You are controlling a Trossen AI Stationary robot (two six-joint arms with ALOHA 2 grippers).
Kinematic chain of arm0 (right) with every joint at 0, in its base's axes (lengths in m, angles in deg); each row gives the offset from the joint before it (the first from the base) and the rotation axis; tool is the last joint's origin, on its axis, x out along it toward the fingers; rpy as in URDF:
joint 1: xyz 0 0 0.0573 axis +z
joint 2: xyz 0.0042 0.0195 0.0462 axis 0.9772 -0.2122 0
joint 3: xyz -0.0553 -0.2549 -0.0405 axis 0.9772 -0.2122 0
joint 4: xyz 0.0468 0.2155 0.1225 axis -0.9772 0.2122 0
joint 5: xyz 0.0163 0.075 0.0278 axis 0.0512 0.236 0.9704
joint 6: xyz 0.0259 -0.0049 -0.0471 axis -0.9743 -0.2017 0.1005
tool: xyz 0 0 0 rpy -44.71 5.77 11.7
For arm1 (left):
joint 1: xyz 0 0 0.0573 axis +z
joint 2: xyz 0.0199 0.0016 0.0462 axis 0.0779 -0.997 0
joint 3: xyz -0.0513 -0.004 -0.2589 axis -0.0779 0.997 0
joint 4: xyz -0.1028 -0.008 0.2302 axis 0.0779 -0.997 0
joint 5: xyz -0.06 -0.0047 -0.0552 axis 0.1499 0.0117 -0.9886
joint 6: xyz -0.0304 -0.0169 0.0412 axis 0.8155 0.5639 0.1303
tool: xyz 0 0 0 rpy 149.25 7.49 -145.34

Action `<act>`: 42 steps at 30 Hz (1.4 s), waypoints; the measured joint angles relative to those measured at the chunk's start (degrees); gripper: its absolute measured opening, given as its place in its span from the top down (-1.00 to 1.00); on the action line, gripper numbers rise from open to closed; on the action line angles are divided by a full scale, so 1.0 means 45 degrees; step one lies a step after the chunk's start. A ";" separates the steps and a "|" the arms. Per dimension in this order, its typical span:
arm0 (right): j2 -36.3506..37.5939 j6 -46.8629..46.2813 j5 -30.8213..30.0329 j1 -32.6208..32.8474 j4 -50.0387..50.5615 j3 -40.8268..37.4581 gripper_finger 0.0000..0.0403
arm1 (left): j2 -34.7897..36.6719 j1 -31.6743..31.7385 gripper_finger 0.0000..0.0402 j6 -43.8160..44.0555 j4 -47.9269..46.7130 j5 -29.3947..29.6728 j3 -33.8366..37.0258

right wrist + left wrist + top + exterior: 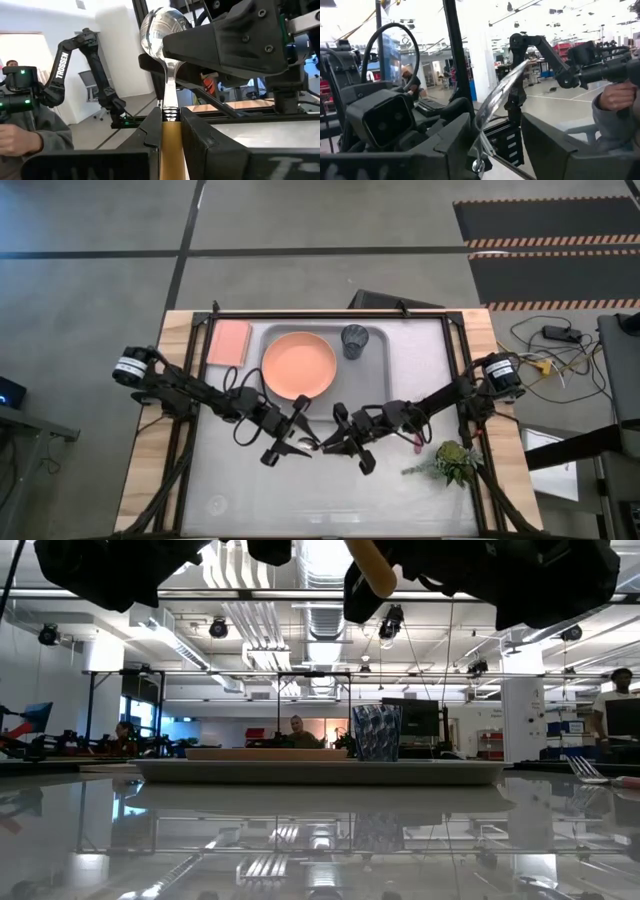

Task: Pick and place plate/cup/fork/spoon on tray
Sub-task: Put the yellow spoon on the gray tray to the right side of the orange plate

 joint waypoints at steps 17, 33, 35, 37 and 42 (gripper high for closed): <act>0.0004 -0.0381 -0.0044 -0.0017 0.0273 0.0005 0.69 | 0.0000 0.0005 0.99 0.0025 -0.0038 0.0871 0.0060; 0.2024 -0.0462 -0.0951 -0.0248 0.4098 -0.0001 -0.02 | 0.1299 -0.0073 1.00 0.1309 -0.3737 0.3915 0.0184; 0.2693 -0.0094 -0.1805 -0.0192 0.5467 0.0015 -0.02 | 0.1966 -0.0108 1.00 0.1313 -0.4899 0.5181 0.0189; 0.3359 0.0394 -0.3257 -0.0002 0.6791 0.0058 -0.02 | 0.2624 -0.0212 1.00 0.1322 -0.5970 0.6971 0.0189; 0.3866 0.2176 -0.7914 0.0974 0.8347 0.0352 -0.03 | 0.3507 -0.0518 1.00 0.1333 -0.7120 1.0777 0.0214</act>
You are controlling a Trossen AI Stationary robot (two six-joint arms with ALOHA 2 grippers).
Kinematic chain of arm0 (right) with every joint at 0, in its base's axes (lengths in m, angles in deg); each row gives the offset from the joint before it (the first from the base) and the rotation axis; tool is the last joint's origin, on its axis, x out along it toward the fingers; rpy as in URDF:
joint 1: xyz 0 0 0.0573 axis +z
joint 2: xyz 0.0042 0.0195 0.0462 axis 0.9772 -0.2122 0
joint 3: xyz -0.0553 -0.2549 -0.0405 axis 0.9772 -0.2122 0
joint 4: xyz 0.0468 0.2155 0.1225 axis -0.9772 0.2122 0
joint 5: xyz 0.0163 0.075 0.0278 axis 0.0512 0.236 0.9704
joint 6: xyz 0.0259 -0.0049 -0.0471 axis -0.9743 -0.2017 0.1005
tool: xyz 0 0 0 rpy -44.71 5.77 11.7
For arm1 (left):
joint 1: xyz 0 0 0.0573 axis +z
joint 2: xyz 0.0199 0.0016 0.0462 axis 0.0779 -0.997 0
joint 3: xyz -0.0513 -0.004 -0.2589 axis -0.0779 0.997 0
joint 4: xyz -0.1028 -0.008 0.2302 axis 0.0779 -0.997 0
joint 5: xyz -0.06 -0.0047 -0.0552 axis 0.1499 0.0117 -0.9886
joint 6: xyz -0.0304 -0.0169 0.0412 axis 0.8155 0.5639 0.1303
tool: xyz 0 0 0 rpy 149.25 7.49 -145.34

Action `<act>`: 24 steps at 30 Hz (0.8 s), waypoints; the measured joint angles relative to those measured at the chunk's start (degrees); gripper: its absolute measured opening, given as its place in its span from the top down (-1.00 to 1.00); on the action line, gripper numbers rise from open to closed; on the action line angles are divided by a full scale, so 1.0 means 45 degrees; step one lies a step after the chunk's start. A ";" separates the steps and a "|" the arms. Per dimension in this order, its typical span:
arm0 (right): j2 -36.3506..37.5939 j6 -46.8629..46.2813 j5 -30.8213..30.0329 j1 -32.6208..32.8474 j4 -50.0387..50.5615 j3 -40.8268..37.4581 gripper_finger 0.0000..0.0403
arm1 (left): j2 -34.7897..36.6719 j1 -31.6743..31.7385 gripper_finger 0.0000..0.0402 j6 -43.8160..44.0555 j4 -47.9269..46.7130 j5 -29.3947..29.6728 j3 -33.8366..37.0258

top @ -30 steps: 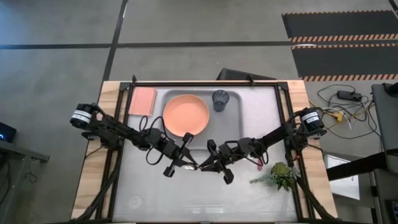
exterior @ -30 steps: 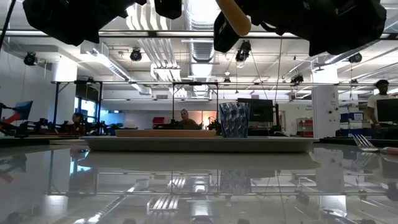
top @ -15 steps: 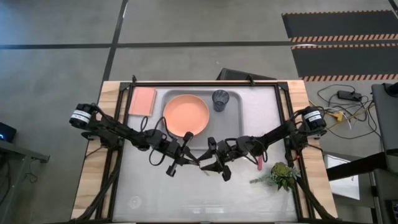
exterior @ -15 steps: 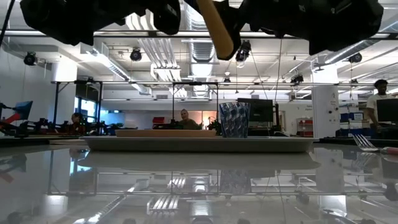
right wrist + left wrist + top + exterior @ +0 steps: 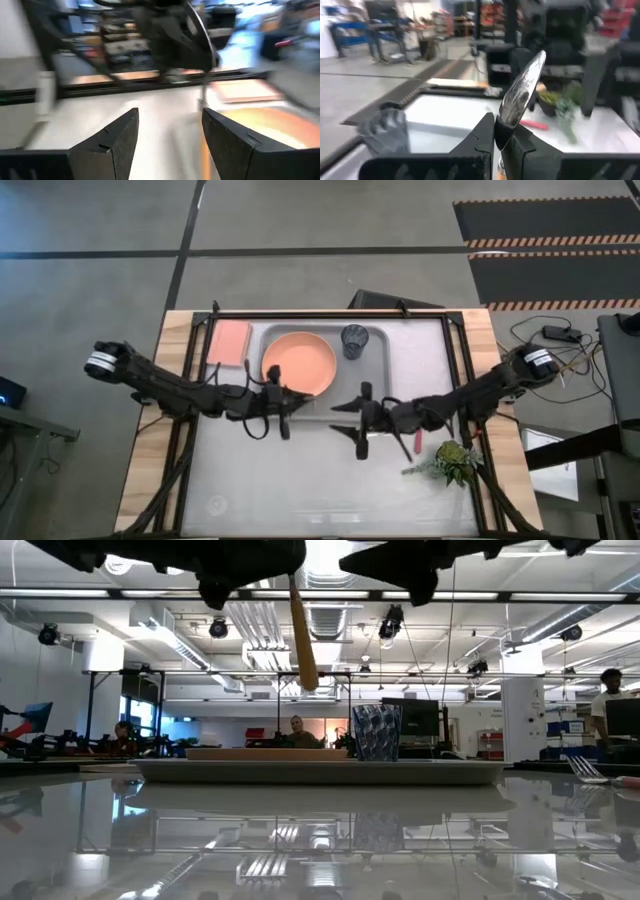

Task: Pick and place plate/cup/fork/spoon on tray
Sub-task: Put the yellow spoon on the gray tray to the right side of the orange plate

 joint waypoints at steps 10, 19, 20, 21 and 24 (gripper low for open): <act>-0.2611 0.1884 -0.3878 0.0347 -0.0101 0.1949 -0.03 | -0.0225 -0.0025 1.00 0.0980 0.0786 0.0903 -0.0005; -0.4698 0.4391 -0.7858 0.0561 0.0003 0.4321 -0.03 | -0.0185 -0.0041 1.00 0.1990 0.0810 0.0899 -0.0010; -0.4837 0.4533 -0.7862 0.0561 0.0020 0.4461 -0.02 | -0.0190 -0.0041 1.00 0.2054 0.0807 0.0896 -0.0010; -0.4980 0.4712 -0.7912 0.0561 0.0092 0.4600 -0.01 | -0.0190 -0.0041 1.00 0.2182 0.0794 0.0894 -0.0010; -0.5317 0.4951 -0.8529 0.0555 0.0037 0.4931 0.06 | -0.0164 -0.0041 1.00 0.2337 0.0796 0.0894 -0.0010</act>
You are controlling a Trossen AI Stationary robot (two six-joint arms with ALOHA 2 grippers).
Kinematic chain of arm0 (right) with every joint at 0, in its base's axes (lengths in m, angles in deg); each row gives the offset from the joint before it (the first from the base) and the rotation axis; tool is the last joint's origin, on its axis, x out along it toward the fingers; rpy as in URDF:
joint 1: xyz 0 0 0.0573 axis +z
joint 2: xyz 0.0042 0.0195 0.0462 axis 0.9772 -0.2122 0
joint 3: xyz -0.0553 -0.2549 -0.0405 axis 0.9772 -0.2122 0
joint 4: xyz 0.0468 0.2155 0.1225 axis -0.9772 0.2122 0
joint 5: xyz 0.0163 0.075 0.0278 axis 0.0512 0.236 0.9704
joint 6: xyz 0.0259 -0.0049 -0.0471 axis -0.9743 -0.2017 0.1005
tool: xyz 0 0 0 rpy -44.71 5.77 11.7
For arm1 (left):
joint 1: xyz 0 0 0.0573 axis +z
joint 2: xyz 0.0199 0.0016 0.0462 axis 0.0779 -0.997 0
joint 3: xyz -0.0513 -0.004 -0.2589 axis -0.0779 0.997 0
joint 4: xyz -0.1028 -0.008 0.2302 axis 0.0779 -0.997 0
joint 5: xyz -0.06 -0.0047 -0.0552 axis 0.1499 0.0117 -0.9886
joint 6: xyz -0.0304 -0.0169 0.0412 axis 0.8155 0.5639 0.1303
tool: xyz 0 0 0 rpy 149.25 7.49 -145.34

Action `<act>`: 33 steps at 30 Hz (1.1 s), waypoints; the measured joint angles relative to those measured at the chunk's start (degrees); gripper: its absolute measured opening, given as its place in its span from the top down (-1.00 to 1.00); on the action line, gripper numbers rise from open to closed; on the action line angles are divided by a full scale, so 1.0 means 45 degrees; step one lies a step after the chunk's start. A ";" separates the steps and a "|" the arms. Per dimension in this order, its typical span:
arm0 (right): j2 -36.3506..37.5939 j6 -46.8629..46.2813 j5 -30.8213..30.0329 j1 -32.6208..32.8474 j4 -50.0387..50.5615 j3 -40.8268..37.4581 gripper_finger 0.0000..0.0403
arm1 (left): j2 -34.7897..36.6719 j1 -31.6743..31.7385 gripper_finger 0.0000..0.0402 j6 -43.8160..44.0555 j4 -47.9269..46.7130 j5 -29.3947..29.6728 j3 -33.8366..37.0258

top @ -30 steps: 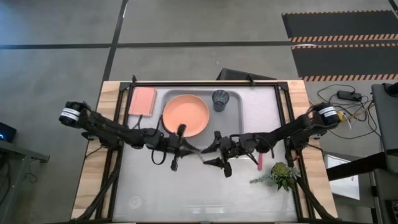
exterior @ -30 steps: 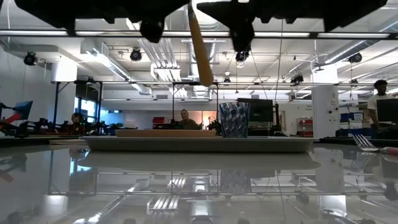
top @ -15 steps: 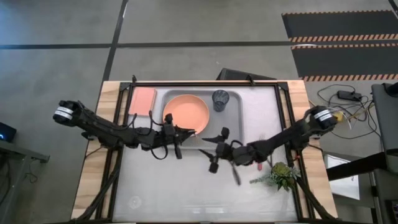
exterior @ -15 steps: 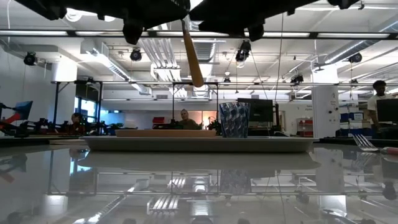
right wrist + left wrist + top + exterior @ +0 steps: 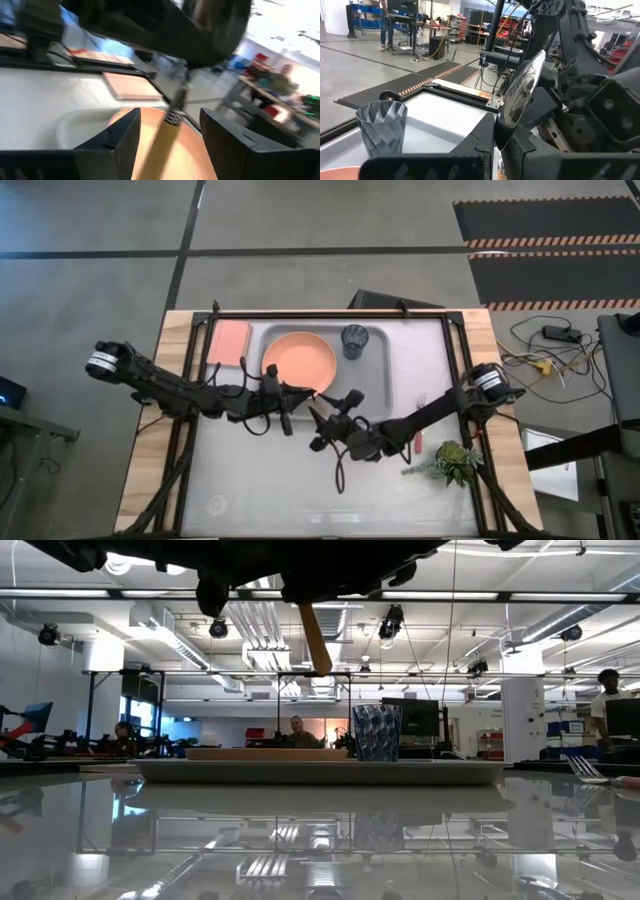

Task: Pick and place plate/cup/fork/spoon on tray
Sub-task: Put the yellow spoon on the gray tray to the right side of the orange plate

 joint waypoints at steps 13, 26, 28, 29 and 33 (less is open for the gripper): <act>-0.0158 -0.0528 -0.0235 0.0001 -0.0052 0.0032 0.73 | 0.0048 -0.0010 1.00 -0.0006 0.0053 0.0011 0.0000; 0.0473 -0.2658 0.0430 -0.0003 0.1853 0.0017 0.86 | 0.0266 -0.0010 0.85 -0.0050 -0.0185 -0.0408 0.0117; 0.0788 -0.3632 0.0916 -0.0005 0.2756 0.0021 0.86 | 0.0400 -0.0005 0.75 -0.0073 -0.0148 -0.0426 0.0218; 0.0994 -0.4191 0.1244 -0.0033 0.3305 0.0029 0.86 | 0.0514 -0.0005 0.69 -0.0160 -0.0161 -0.0427 0.0323; 0.1922 -0.6893 0.2686 -0.0302 0.5899 0.0100 0.86 | 0.1100 -0.0005 0.49 -0.0734 -0.0188 -0.0443 0.0758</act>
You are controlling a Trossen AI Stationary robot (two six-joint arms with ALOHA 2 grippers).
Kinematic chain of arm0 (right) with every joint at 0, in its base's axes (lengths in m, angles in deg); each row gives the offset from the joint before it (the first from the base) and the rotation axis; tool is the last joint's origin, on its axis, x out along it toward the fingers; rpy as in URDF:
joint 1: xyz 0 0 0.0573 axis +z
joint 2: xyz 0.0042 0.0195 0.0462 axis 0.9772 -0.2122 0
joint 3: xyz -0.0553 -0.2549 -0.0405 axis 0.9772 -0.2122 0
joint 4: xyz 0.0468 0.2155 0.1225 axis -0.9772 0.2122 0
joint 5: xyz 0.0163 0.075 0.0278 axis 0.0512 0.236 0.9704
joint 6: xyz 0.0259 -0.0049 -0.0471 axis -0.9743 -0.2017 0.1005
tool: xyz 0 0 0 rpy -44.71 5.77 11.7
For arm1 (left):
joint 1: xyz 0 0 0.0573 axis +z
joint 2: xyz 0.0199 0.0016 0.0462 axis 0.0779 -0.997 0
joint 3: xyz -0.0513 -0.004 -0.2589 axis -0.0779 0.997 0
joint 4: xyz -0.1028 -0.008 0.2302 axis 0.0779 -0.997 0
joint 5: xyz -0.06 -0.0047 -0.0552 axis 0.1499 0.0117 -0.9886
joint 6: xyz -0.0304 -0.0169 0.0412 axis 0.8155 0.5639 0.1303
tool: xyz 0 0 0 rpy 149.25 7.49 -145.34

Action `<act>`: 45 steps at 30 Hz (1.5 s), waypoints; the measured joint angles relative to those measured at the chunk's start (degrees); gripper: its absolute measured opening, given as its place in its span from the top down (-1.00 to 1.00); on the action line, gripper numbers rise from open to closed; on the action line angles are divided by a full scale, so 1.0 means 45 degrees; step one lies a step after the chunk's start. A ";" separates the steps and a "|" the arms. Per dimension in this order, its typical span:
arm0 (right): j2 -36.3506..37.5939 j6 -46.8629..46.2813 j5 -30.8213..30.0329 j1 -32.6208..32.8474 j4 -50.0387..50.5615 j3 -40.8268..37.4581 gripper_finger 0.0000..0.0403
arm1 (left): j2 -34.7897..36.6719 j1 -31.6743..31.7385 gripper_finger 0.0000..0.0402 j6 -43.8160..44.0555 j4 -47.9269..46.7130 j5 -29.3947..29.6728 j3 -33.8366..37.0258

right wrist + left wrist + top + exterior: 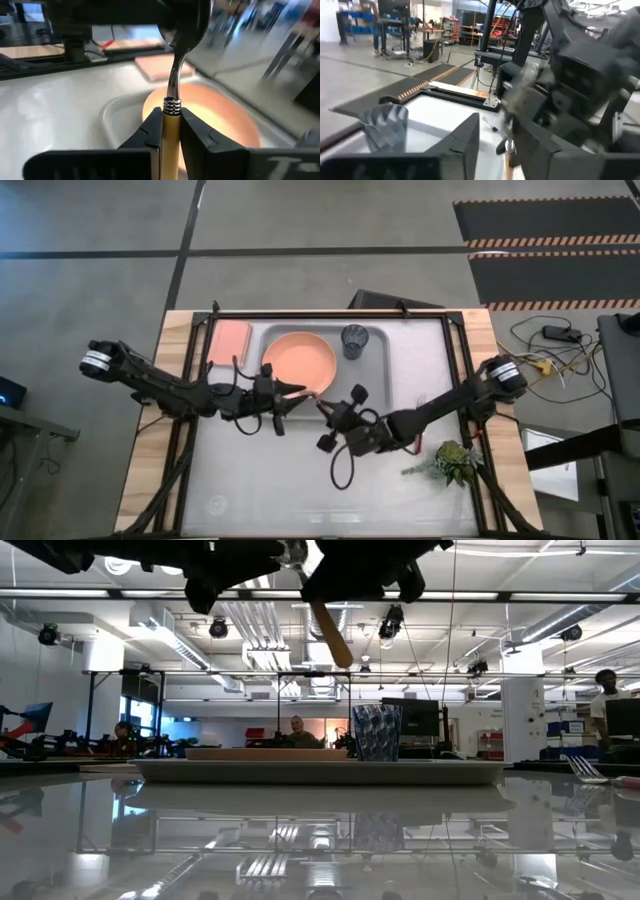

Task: Pick and place plate/cup/fork/spoon on tray
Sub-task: Put the yellow spoon on the gray tray to the right side of the orange plate

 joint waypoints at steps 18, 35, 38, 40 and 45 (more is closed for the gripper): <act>0.3472 -1.0389 1.0998 -0.4523 0.6064 -0.1956 0.86 | 0.3858 0.0005 0.30 -0.7991 0.0498 -0.0278 0.0687; 0.3894 -1.6160 1.1902 -0.7070 0.3098 -0.6164 0.87 | 0.7069 0.0000 0.30 -0.8340 -0.2091 -0.0047 0.1117; 0.3549 -1.6103 1.2076 -0.7229 0.2311 -0.6164 0.87 | 0.7399 0.0000 0.30 -0.8360 -0.2208 -0.0047 0.1117; 0.3230 -1.6110 1.2213 -0.7242 0.1818 -0.6164 0.86 | 0.7543 0.0000 0.30 -0.8360 -0.2182 -0.0042 0.1117; 0.2098 -1.6262 1.2486 -0.7338 0.1076 -0.6163 0.85 | 0.7675 0.0000 0.30 -0.8394 -0.2201 -0.0042 0.1158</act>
